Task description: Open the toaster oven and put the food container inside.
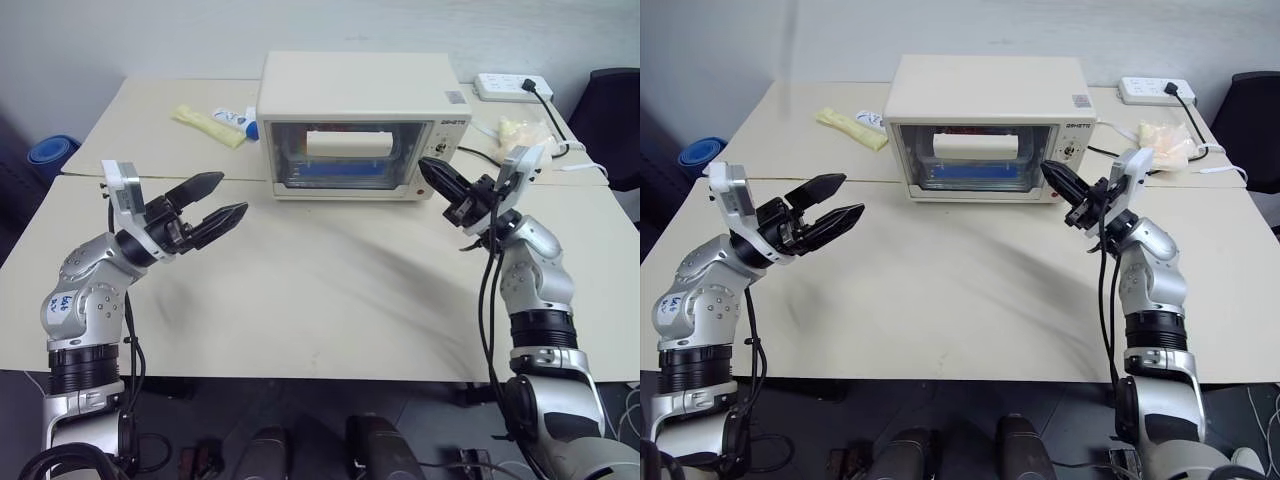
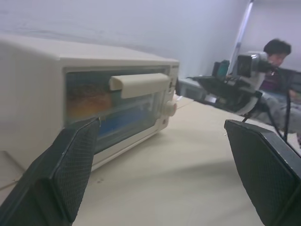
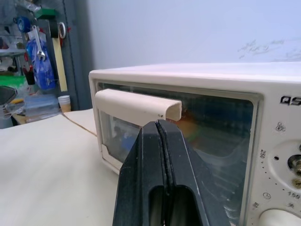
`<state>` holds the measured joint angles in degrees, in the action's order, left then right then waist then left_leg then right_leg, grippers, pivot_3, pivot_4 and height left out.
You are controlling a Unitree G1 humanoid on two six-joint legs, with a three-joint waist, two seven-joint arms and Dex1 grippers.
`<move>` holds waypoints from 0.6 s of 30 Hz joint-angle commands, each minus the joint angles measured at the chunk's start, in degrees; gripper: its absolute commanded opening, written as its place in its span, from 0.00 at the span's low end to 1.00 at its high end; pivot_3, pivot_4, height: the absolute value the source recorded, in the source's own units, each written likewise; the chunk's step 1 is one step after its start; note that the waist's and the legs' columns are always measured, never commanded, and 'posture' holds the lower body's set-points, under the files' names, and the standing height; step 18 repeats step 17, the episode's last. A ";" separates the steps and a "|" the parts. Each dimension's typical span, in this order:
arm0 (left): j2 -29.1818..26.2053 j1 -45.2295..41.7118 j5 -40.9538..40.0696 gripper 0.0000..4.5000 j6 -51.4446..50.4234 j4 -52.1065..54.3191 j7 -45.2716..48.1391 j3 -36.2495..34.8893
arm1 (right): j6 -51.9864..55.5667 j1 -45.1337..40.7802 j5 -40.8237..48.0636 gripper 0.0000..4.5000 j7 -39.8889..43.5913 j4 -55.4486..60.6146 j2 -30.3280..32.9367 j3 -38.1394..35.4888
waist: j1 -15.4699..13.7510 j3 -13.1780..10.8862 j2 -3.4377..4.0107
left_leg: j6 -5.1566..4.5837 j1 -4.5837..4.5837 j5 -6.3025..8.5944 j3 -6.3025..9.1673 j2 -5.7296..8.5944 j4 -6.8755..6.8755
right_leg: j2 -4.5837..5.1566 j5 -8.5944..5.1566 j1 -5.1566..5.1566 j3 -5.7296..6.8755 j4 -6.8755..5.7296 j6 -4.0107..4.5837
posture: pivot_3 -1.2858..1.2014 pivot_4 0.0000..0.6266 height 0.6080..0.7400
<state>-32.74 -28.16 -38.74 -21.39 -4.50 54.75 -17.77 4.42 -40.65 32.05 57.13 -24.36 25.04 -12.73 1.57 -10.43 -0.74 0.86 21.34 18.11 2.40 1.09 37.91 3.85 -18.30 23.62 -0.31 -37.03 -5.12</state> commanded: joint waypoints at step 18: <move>-8.99 25.34 14.46 1.00 21.67 3.53 7.78 1.10 | -10.82 32.84 -3.90 0.99 16.38 25.36 11.83 2.96 | -0.12 -0.01 0.03 | -0.34 -0.23 0.18 0.01 -0.02 -0.32 | 0.11 0.00 -0.13 -0.04 0.24 0.01 | 0.52 0.24 1.00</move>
